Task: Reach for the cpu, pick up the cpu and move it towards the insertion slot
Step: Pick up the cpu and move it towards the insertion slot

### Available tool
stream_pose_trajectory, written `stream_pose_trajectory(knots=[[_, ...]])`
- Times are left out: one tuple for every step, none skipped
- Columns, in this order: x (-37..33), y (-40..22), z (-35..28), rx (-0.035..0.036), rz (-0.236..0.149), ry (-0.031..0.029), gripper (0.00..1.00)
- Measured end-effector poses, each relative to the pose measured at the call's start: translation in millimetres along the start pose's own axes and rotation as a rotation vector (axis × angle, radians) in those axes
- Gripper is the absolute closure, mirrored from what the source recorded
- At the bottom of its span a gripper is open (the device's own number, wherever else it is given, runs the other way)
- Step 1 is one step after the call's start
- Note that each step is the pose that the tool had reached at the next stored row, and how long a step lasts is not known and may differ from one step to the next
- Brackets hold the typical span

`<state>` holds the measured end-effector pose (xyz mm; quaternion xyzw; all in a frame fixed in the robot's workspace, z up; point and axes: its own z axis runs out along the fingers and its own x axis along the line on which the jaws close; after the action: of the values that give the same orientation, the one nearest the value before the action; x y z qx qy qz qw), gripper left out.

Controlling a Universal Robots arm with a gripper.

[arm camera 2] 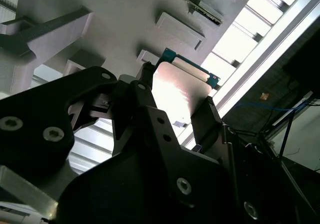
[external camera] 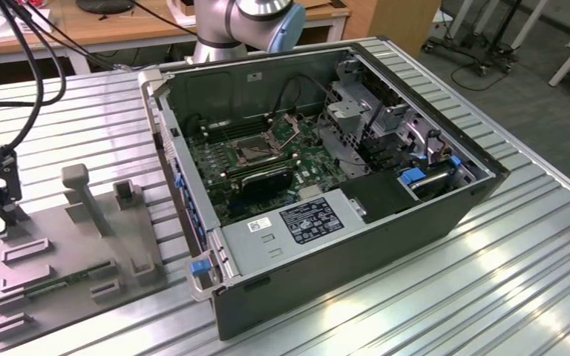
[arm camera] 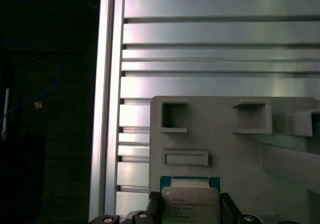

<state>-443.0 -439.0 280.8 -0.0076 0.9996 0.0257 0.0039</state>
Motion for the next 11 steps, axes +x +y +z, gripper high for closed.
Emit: stream_pose_trajectory(knots=[[0.0,0.0,-0.5,0.0000,0.000,0.0001,0.46],[0.0,0.0,-1.0,0.0001,0.000,0.0002,0.46],[0.0,0.1,-1.5,0.0001,0.000,0.0001,0.46],[0.0,0.1,-1.9,0.0000,0.000,0.0000,0.46],[0.0,0.1,-2.3,0.0000,0.000,0.0000,0.46],[0.0,0.1,-2.9,0.0001,0.000,0.0002,0.46],[0.0,0.1,-3.3,0.0000,0.000,0.0001,0.46],[0.0,0.2,-3.5,-0.0001,0.000,-0.0002,0.46],[0.0,0.2,-3.6,-0.0001,0.000,-0.0002,0.46],[-0.1,0.2,-3.8,-0.0001,0.000,-0.0001,0.46],[-0.1,0.2,-3.8,-0.0001,0.000,-0.0001,0.46]])
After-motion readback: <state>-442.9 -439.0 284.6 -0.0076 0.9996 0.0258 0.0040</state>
